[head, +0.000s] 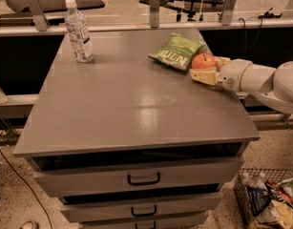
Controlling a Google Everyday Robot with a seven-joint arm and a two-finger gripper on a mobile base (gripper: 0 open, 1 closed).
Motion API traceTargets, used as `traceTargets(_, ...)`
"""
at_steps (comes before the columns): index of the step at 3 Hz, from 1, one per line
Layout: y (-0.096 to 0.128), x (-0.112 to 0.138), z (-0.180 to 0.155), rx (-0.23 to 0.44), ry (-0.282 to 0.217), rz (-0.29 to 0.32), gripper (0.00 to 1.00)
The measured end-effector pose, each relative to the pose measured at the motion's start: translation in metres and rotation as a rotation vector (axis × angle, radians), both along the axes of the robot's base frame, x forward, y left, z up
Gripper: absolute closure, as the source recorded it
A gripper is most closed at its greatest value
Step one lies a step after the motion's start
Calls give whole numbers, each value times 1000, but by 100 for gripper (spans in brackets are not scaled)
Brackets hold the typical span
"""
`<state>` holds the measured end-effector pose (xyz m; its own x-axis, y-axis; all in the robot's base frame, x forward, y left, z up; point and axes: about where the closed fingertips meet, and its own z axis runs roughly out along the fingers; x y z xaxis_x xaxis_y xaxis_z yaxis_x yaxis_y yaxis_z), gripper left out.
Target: Move apple near green jalapeno chip bag
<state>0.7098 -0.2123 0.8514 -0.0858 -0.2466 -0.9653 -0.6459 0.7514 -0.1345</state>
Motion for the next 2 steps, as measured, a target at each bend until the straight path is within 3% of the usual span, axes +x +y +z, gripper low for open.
traceTargets(1, -1, 3, -2, 3, 9, 0, 13)
traceTargets(2, 7, 6, -1, 11, 14, 28, 0)
